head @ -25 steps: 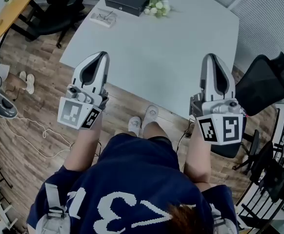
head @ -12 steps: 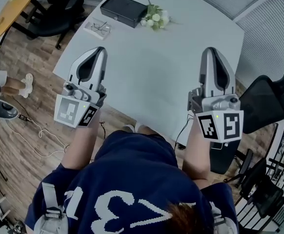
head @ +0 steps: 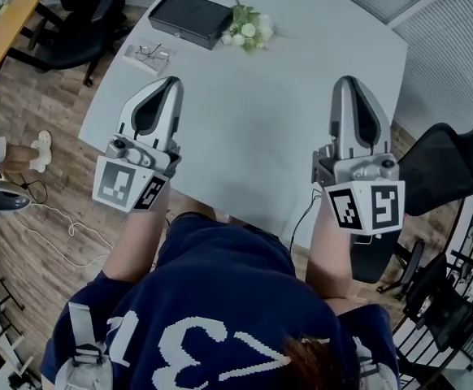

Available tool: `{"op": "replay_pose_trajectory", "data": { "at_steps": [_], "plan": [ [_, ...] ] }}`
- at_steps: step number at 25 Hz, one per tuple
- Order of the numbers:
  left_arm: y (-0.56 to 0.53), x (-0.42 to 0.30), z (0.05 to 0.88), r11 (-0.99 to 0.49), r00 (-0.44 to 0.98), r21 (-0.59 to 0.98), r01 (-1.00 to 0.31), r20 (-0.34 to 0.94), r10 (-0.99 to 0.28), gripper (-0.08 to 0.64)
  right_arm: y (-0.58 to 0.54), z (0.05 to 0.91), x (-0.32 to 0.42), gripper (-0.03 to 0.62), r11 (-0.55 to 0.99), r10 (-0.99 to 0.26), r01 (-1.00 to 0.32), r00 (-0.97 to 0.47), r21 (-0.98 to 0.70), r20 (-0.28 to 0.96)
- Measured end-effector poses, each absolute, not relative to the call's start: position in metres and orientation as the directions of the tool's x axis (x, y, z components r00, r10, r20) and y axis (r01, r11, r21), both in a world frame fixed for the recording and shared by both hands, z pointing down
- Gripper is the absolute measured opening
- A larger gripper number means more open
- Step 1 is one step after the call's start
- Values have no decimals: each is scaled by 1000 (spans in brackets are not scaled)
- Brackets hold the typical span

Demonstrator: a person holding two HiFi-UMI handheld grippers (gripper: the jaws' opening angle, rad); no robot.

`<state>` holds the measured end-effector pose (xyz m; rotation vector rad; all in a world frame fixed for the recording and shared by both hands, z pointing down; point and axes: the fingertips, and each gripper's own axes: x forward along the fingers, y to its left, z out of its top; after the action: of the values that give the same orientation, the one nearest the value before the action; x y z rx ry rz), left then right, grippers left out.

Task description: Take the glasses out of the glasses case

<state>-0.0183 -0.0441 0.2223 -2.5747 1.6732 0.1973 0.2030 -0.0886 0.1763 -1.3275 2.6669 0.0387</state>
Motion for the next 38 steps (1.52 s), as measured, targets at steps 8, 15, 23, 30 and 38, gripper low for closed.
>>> {"op": "replay_pose_trajectory", "data": {
  "at_steps": [8, 15, 23, 30, 38],
  "plan": [
    [-76, -55, 225, -427, 422, 9, -904, -133, -897, 14, -116, 185, 160, 28, 606, -793, -794, -599, -47, -110],
    [-77, -141, 243, -292, 290, 11, -956, -106, -951, 14, -134, 221, 43, 29, 768, -640, -640, -768, -1, 9],
    [-51, -238, 278, -90, 87, 54, -994, -44, -995, 14, -140, 291, -107, 31, 925, -378, -380, -908, 23, 182],
    [-38, -285, 305, -18, 17, 96, -995, -4, -1000, 14, -159, 372, -211, 109, 965, -260, -254, -889, 65, 378],
    [-38, -311, 337, 10, -4, 134, -991, 43, -999, 14, -202, 487, -277, 126, 974, -208, -219, -770, 56, 604]
  ]
}}
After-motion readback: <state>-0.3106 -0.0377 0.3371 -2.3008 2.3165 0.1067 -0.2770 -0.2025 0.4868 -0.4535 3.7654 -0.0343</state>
